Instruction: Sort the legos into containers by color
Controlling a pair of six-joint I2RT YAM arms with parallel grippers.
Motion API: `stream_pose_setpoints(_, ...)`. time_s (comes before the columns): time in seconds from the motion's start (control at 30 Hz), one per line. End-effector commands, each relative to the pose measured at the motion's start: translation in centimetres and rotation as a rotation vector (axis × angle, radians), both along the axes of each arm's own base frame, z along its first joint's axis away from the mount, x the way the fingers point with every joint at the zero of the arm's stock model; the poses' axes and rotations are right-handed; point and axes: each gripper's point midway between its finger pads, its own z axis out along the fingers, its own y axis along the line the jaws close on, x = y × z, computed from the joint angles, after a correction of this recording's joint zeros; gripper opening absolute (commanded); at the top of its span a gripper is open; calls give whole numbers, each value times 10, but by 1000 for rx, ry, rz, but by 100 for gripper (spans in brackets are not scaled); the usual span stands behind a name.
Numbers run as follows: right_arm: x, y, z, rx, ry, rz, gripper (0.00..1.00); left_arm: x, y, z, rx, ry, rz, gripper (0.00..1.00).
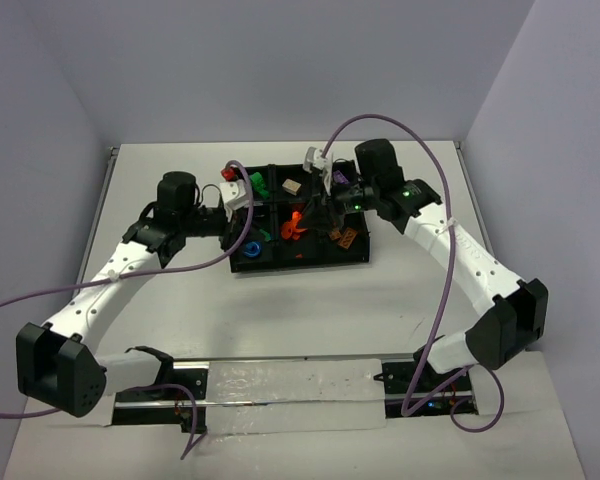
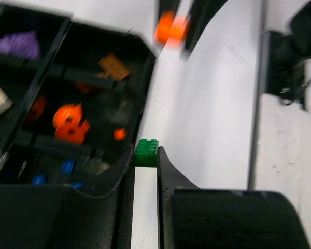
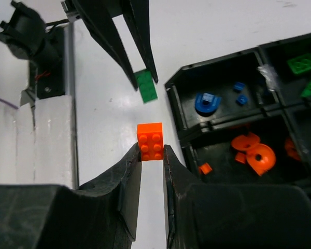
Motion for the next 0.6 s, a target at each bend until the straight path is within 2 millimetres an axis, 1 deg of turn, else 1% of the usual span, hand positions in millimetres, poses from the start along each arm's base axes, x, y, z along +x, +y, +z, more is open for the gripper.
stream_pose_setpoints(0.0,10,-11,20,38,-60,-53,0,36,25,-13,93,-64,166,0)
stream_pose_setpoints(0.1,20,-11,10,16,-53,-85,0,73,35,1,80,-93,286,0)
stream_pose_setpoints(0.13,25,-11,5,1,-51,-101,0,87,37,9,66,-107,334,0)
stream_pose_setpoints(0.17,29,-10,2,-15,-54,-113,0,102,38,23,46,-144,371,0)
stream_pose_setpoints(0.2,36,-11,-4,-40,-54,-133,0,116,39,27,44,-157,407,0)
stream_pose_setpoints(0.23,40,-10,-10,-55,-43,-139,0,125,41,21,57,-144,434,0)
stream_pose_setpoints(0.3,55,-12,-21,-109,-43,-187,0,154,40,33,46,-158,497,1)
stream_pose_setpoints(0.33,64,-12,-27,-133,-45,-209,0,168,41,24,66,-142,525,2)
stream_pose_setpoints(0.37,68,-13,-30,-146,-42,-220,0,177,40,30,64,-149,536,4)
stream_pose_setpoints(0.4,75,-13,-36,-167,-37,-238,0,187,39,18,85,-127,550,5)
stream_pose_setpoints(0.5,85,-13,-49,-203,-15,-260,0,211,40,-4,122,-94,596,12)
stream_pose_setpoints(0.53,87,-13,-50,-209,-13,-265,0,217,41,-8,131,-89,614,13)
stream_pose_setpoints(0.57,88,-13,-50,-209,-14,-267,0,220,42,-8,134,-94,624,14)
